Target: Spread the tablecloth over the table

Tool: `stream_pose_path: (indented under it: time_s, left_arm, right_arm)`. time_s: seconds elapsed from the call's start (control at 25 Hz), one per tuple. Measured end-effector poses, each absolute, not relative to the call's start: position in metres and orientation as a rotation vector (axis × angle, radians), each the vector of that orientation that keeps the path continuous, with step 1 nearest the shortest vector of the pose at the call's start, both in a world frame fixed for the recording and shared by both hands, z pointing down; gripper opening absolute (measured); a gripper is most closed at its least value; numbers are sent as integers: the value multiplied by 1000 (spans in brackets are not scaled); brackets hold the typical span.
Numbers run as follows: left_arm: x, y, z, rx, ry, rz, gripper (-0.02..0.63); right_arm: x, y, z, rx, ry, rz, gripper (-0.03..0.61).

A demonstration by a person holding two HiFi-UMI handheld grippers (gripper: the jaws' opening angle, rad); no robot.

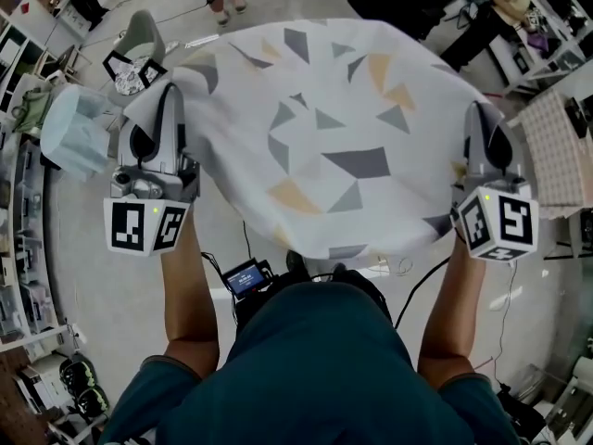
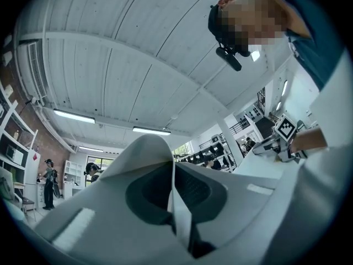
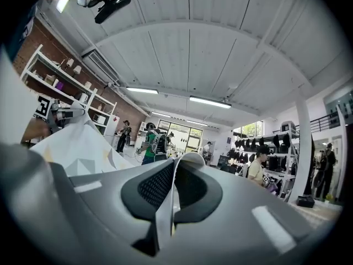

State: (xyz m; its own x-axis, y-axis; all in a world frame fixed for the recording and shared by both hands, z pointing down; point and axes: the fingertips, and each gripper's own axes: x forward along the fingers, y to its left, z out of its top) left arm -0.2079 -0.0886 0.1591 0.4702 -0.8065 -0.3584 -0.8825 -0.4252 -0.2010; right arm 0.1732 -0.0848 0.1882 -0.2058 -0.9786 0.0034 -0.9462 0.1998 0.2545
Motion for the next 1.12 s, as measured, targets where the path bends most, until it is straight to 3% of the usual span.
stream_pose_path:
  time_s: [1.12]
  left_arm:
    - [-233, -267, 245, -2452, 1577, 154, 1]
  right_arm:
    - [178, -261, 283, 1903, -2330, -154, 12]
